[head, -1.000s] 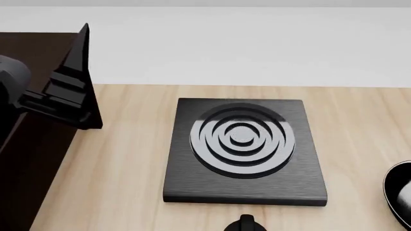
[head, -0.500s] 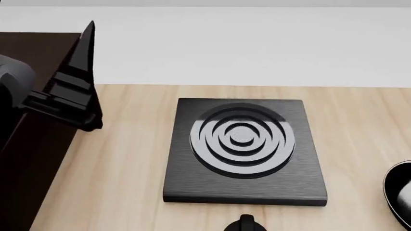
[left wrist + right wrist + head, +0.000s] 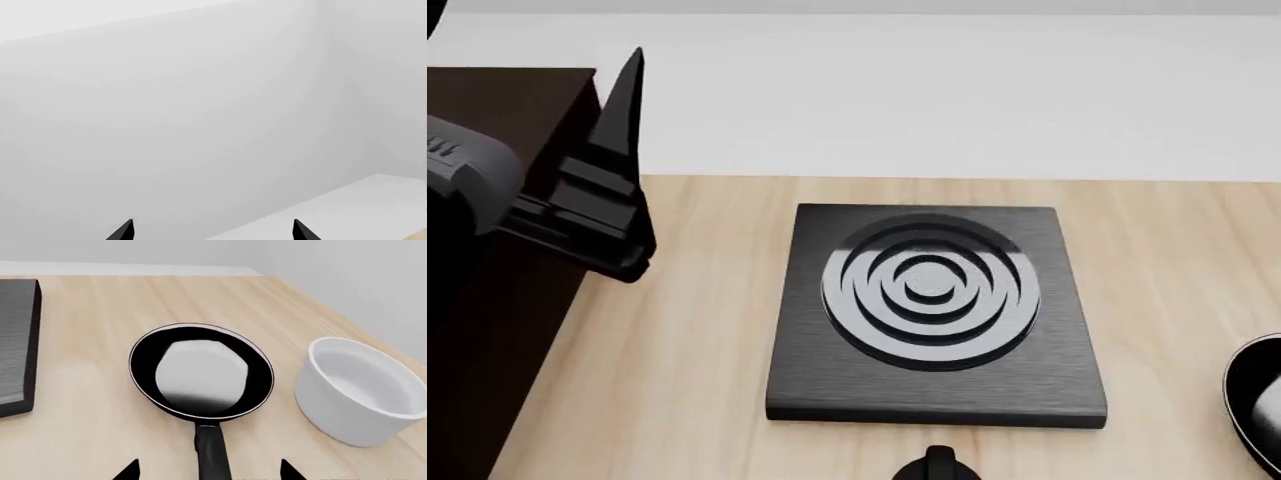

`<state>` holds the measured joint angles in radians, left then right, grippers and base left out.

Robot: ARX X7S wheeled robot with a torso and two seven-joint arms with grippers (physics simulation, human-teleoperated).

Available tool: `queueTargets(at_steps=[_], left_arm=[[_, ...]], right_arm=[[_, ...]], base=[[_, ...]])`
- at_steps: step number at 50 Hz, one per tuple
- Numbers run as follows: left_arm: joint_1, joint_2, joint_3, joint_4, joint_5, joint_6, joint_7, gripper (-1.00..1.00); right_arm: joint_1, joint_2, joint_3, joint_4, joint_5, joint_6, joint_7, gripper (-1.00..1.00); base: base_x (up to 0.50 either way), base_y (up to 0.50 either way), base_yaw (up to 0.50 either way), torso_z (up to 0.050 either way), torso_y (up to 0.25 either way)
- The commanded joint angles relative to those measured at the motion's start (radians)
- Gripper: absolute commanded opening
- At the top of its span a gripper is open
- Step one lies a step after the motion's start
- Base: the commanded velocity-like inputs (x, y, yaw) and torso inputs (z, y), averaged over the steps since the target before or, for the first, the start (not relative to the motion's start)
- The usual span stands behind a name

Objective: Put the frying pan under the cabinet shelf.

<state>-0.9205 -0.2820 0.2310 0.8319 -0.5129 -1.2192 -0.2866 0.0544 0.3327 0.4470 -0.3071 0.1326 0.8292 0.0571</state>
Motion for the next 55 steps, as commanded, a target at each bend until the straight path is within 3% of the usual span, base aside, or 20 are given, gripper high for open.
queueTargets(at_steps=[1,55], left_arm=[[-0.001,0.002,0.014,0.000,-0.003,0.002,-0.009,1.00],[-0.008,0.005,0.063,-0.028,-0.012,0.034,-0.039,1.00]], right_arm=[[0.024,0.009,0.000,0.076,0.002,-0.030,-0.003,1.00],[0.152,0.066,-0.100,0.474,-0.045,-0.137,-0.010,1.00]], base=[[0.00,0.00,0.00,0.000,0.000],[0.00,0.00,0.00,0.000,0.000]])
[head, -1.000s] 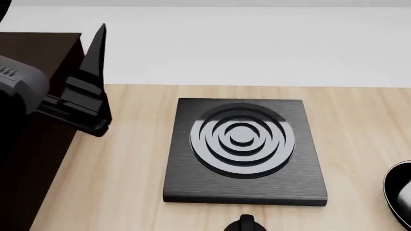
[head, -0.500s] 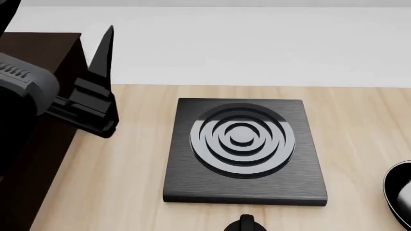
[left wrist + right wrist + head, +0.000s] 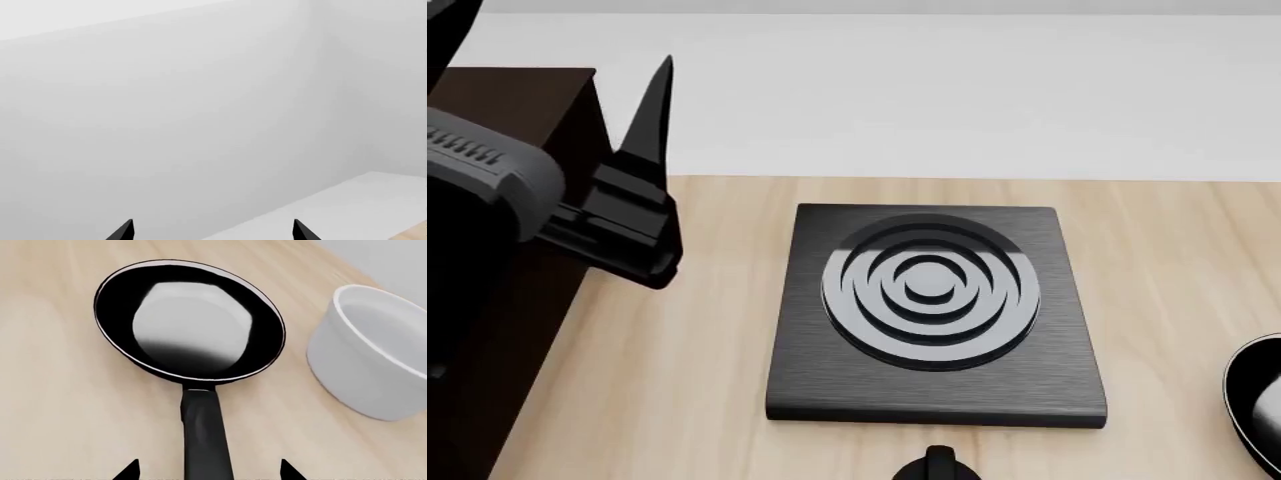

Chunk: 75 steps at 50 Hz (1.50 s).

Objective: Put the frying pan under the cabinet shelf.

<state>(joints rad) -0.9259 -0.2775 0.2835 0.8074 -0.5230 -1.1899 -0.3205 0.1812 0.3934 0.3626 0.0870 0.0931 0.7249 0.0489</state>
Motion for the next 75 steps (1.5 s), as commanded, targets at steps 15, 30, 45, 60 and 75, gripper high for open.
queueTargets(at_steps=[15,30,45,60,75], left_arm=[[-0.007,-0.003,0.015,-0.004,-0.009,0.004,-0.014,1.00],[-0.005,-0.007,0.029,-0.009,-0.009,0.014,-0.022,1.00],[-0.011,-0.005,0.049,-0.023,-0.008,0.022,-0.031,1.00],[-0.022,0.001,0.061,-0.021,-0.013,0.018,-0.043,1.00],[-0.014,-0.006,0.050,0.001,-0.026,0.019,-0.054,1.00]], right_arm=[[0.045,0.004,-0.023,0.183,-0.007,-0.085,-0.003,1.00],[0.115,0.016,-0.053,0.356,-0.020,-0.168,-0.012,1.00],[0.146,0.023,-0.042,0.499,-0.013,-0.250,-0.014,1.00],[0.134,0.017,-0.027,0.512,0.014,-0.257,-0.039,-1.00],[0.049,0.002,-0.012,0.229,0.046,-0.134,-0.042,-1.00]], base=[[0.00,0.00,0.00,0.000,0.000],[0.00,0.00,0.00,0.000,0.000],[0.00,0.00,0.00,0.000,0.000],[0.00,0.00,0.00,0.000,0.000],[0.00,0.00,0.00,0.000,0.000]])
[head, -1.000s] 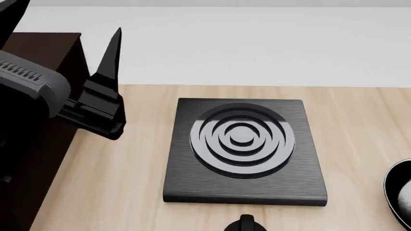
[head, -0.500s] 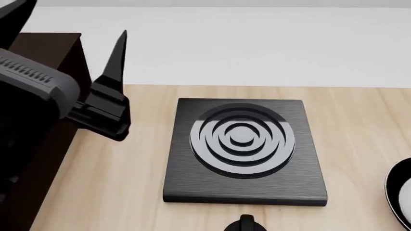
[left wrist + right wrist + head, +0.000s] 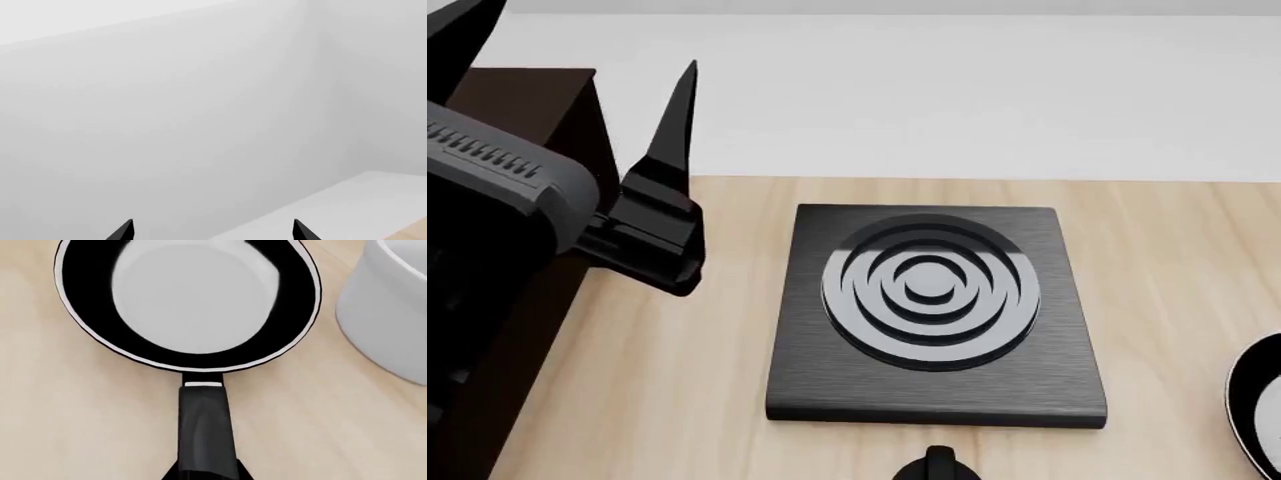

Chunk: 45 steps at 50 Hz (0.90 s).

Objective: Put the frying pan under the cabinet shelf.

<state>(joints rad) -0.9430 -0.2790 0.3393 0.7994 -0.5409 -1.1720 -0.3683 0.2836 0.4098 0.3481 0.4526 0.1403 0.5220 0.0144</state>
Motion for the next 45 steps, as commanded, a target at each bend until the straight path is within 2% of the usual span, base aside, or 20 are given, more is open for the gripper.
queueTargets(at_steps=[1,14,27,45], left_arm=[[0.005,-0.005,-0.008,0.010,-0.009,0.001,-0.006,1.00],[0.001,-0.008,-0.032,0.027,-0.033,-0.018,-0.015,1.00],[-0.060,0.006,-0.073,0.060,-0.081,-0.099,-0.035,1.00],[-0.125,0.021,-0.146,0.099,-0.151,-0.196,-0.061,1.00]], right_arm=[[-0.057,-0.015,0.002,-0.165,0.001,0.081,-0.008,-1.00],[-0.094,-0.005,-0.010,-0.542,0.017,0.259,0.012,-1.00],[-0.090,0.024,-0.002,-0.727,0.036,0.384,0.018,-1.00],[-0.036,0.065,-0.070,-0.911,0.052,0.536,0.017,-1.00]], base=[[0.00,0.00,0.00,0.000,0.000],[0.00,0.00,0.00,0.000,0.000],[0.00,0.00,0.00,0.000,0.001],[0.00,0.00,0.00,0.000,0.002]])
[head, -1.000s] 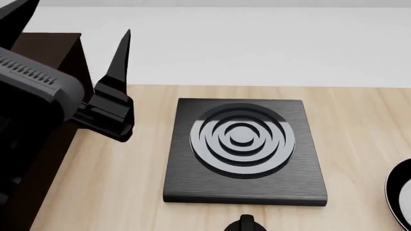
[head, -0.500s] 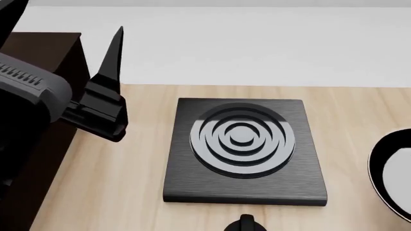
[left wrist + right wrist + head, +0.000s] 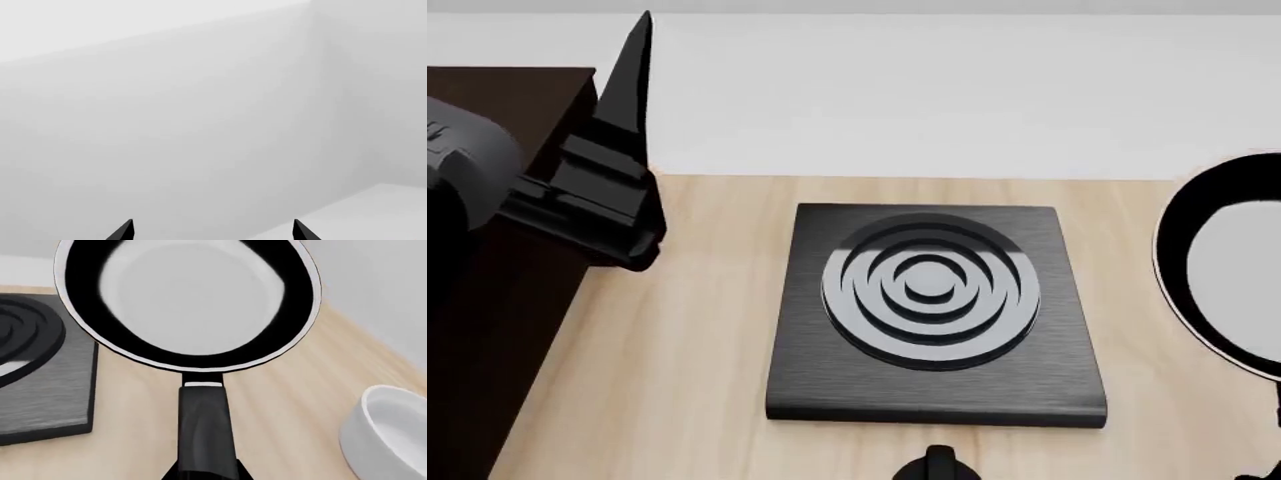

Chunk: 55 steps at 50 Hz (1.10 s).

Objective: Put the frying pan under the cabinet shelf.

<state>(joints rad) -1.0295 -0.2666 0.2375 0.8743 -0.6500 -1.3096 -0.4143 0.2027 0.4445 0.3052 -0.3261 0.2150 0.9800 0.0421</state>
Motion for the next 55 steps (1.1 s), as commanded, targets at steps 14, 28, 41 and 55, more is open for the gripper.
queueTargets(at_steps=[14,28,41,55], left_arm=[[-0.089,0.005,-0.129,0.028,-0.099,-0.113,-0.020,1.00],[-0.144,0.002,-0.236,0.058,-0.182,-0.199,-0.048,1.00],[-0.120,-0.018,-0.284,0.073,-0.238,-0.189,-0.075,1.00],[-0.175,-0.033,-0.383,0.076,-0.428,-0.252,-0.184,1.00]], right_arm=[[0.136,0.074,-0.115,-0.266,-0.003,0.236,-0.013,-1.00],[0.267,0.113,-0.201,-0.369,0.035,0.414,-0.024,-1.00],[0.487,0.228,-0.335,-0.355,0.441,0.590,0.226,-1.00],[0.669,0.286,-0.438,-0.260,1.010,0.580,0.630,-1.00]], base=[[0.00,0.00,0.00,0.000,0.001],[0.00,0.00,0.00,0.001,0.001],[0.00,0.00,0.00,0.000,0.002],[0.00,0.00,0.00,0.001,0.001]])
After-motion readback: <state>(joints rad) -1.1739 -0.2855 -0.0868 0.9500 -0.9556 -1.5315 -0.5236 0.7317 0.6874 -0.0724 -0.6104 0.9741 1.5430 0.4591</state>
